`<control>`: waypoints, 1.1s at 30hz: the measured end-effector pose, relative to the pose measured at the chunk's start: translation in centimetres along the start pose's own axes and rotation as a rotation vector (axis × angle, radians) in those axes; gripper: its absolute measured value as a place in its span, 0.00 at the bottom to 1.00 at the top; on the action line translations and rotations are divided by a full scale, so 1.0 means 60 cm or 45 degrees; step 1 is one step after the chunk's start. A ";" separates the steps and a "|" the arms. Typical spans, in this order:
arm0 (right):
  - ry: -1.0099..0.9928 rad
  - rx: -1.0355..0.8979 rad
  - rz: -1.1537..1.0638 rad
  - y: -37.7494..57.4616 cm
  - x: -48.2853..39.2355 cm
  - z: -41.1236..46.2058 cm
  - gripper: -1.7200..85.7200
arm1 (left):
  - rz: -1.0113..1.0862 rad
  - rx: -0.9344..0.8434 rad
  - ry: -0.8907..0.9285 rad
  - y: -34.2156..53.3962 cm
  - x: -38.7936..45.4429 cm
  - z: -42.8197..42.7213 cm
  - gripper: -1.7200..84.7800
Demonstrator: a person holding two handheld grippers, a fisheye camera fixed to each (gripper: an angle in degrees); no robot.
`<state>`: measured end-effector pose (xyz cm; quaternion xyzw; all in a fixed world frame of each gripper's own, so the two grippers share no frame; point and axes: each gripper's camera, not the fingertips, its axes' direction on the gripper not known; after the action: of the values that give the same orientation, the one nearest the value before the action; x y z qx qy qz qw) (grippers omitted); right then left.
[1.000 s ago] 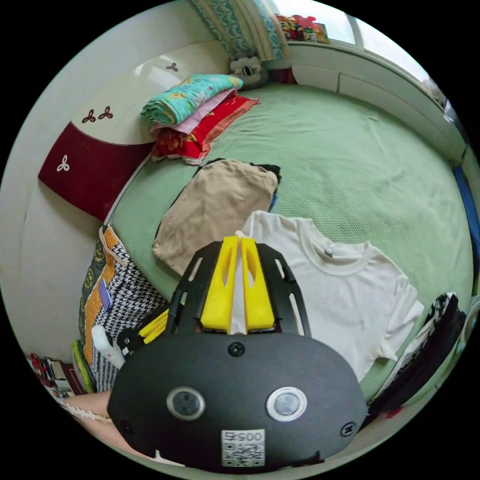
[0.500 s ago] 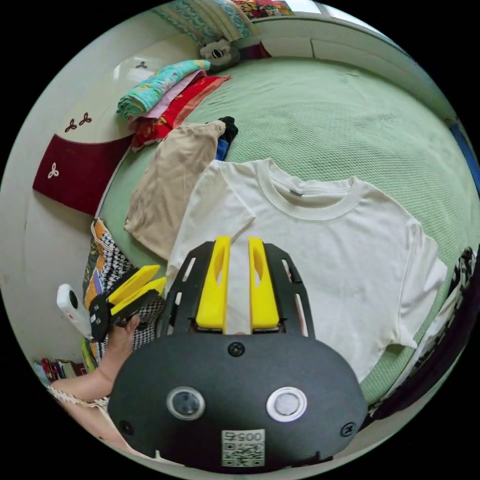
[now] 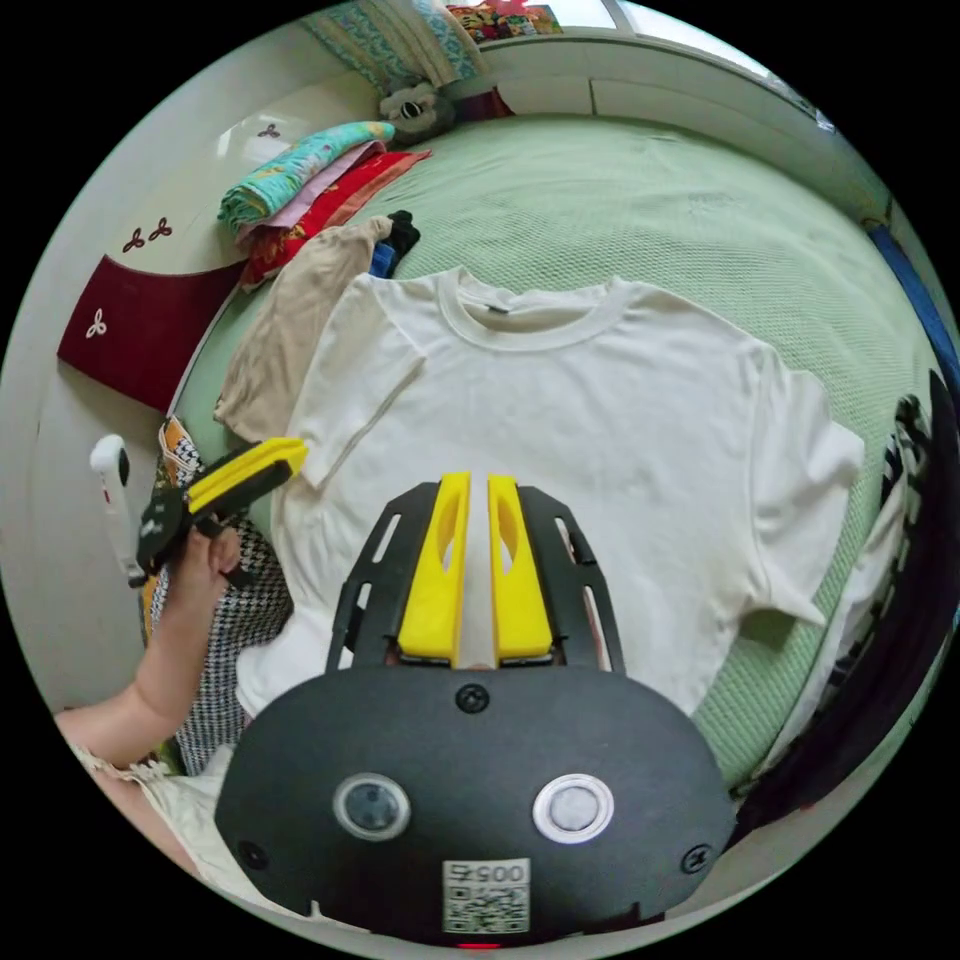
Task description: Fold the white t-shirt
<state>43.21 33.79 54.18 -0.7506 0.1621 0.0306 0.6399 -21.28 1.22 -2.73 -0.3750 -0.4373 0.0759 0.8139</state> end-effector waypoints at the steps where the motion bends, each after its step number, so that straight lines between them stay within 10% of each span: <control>1: 0.027 0.019 -0.013 0.021 0.007 -0.018 0.07 | 0.044 0.023 -0.002 -0.005 0.025 -0.007 0.08; 17: 0.100 0.255 0.346 0.143 0.237 -0.349 0.10 | 0.592 0.052 0.337 -0.105 0.431 0.063 0.13; 33: 0.155 -0.107 0.554 -0.158 0.305 -0.241 0.10 | 0.520 -0.091 0.497 -0.228 0.491 0.233 0.09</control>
<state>60.85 17.23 61.14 -0.7244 0.3571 0.1295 0.5754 -17.01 12.45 30.53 -0.4912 -0.1901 0.1493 0.8368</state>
